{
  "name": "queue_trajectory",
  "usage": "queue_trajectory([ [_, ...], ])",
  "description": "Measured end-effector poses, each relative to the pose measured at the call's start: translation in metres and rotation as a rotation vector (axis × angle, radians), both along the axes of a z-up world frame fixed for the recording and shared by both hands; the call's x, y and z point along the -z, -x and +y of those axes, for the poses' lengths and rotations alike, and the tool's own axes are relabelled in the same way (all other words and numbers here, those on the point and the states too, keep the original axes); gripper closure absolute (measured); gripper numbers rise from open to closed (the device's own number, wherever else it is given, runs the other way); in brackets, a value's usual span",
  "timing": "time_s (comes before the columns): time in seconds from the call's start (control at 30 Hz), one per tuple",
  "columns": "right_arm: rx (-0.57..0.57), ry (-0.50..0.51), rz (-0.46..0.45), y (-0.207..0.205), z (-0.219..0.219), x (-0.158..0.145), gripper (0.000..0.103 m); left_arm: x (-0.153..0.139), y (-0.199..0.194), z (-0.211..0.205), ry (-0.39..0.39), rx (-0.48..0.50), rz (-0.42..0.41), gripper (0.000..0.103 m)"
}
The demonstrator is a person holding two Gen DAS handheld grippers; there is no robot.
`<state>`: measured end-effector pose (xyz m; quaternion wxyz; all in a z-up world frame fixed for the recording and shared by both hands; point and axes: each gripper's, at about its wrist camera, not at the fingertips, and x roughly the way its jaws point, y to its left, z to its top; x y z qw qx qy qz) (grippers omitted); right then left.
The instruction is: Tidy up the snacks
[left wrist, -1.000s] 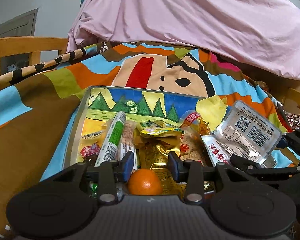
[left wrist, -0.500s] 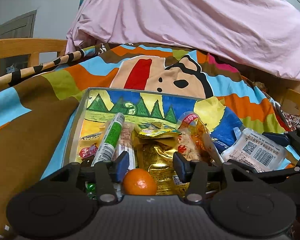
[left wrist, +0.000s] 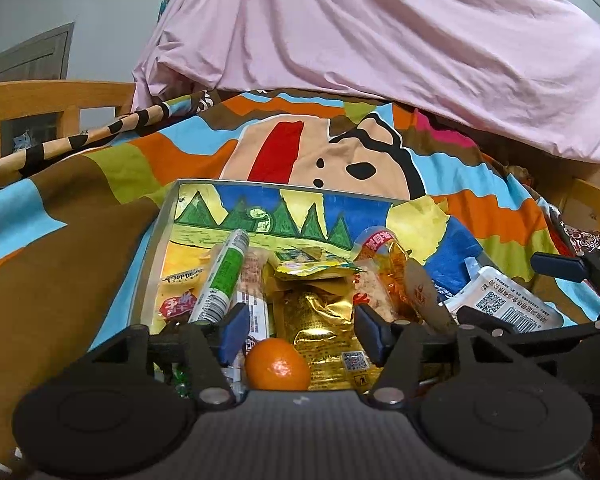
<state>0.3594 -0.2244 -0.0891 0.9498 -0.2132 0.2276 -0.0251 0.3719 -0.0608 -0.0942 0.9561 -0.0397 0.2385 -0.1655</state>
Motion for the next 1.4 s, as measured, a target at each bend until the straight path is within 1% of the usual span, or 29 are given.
queue_trajectory([
  [0.23, 0.021, -0.037, -0.034, 0.006, -0.005, -0.014, 0.014, -0.010, 0.010, 0.002, -0.006, -0.010, -0.016, 0.031],
  [0.33, 0.027, -0.064, -0.053, 0.012, -0.008, -0.022, 0.012, -0.016, 0.017, 0.002, -0.008, -0.019, -0.026, 0.025],
  [0.4, 0.031, -0.084, -0.067, 0.016, -0.011, -0.029, 0.010, -0.022, 0.022, 0.003, -0.008, -0.025, -0.034, 0.020],
  [0.47, 0.033, -0.103, -0.082, 0.022, -0.013, -0.035, 0.007, -0.027, 0.028, 0.003, -0.010, -0.035, -0.041, 0.016],
  [0.6, 0.038, -0.136, -0.111, 0.034, -0.018, -0.048, 0.005, -0.039, 0.041, 0.005, 0.000, -0.064, -0.049, 0.005],
  [0.73, 0.034, -0.183, -0.143, 0.048, -0.024, -0.063, 0.002, -0.050, 0.058, 0.012, 0.026, -0.100, -0.070, 0.001],
  [0.97, 0.024, -0.248, -0.186, 0.081, -0.033, -0.087, 0.001, -0.070, 0.093, 0.022, 0.017, -0.166, -0.120, 0.000],
  [1.1, 0.016, -0.269, -0.185, 0.101, -0.034, -0.095, 0.001, -0.080, 0.114, 0.027, 0.016, -0.195, -0.135, 0.000],
  [1.23, 0.008, -0.288, -0.174, 0.121, -0.035, -0.099, 0.001, -0.084, 0.135, 0.031, 0.003, -0.212, -0.141, 0.000],
  [1.4, 0.000, -0.297, -0.184, 0.143, -0.034, -0.107, 0.001, -0.089, 0.162, 0.035, -0.006, -0.230, -0.156, 0.000],
])
